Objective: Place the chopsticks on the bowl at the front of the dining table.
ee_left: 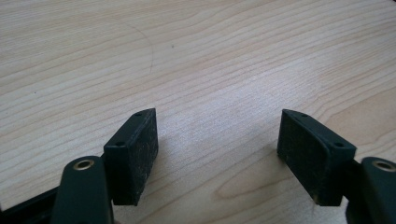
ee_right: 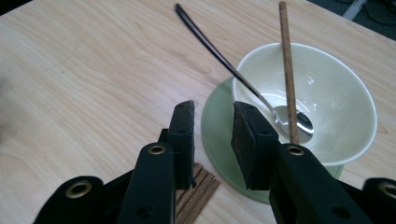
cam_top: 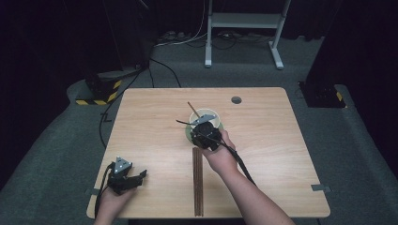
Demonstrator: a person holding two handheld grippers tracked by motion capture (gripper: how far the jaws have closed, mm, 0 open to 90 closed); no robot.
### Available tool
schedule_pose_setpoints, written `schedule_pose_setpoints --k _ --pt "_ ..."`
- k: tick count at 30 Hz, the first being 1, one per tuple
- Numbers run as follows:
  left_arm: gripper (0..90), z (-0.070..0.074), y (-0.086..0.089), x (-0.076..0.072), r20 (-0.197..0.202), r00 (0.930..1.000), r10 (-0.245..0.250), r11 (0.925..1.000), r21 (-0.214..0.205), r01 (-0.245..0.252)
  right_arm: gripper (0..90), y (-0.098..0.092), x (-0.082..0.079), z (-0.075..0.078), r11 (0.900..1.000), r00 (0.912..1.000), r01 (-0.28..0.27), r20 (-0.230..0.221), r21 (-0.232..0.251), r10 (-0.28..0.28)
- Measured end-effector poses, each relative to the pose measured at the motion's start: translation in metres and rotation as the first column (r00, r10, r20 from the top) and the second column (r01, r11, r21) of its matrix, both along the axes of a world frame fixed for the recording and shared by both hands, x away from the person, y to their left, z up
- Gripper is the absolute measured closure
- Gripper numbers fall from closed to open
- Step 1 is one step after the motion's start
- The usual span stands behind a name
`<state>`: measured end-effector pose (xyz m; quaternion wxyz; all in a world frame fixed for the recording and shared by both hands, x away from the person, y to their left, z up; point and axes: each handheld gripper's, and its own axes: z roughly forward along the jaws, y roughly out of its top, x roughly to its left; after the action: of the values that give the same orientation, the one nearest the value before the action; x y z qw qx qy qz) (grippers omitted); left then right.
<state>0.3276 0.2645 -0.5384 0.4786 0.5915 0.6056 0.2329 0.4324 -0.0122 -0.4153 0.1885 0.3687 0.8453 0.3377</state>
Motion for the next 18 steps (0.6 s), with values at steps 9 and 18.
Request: schedule_pose_setpoints --k 9,18 --pt "29.0 0.000 0.000 0.000 -0.003 0.9999 0.016 0.9998 -0.007 -0.016 69.4 -0.001 -0.027 -0.004 0.9998 0.9998 -0.018 0.009 -0.001 0.018" --pt "29.0 0.000 0.001 0.000 -0.005 0.9999 0.010 0.9999 0.007 -0.010 69.4 -0.014 -0.043 -0.016 0.9998 0.9998 -0.019 0.006 -0.002 0.019"
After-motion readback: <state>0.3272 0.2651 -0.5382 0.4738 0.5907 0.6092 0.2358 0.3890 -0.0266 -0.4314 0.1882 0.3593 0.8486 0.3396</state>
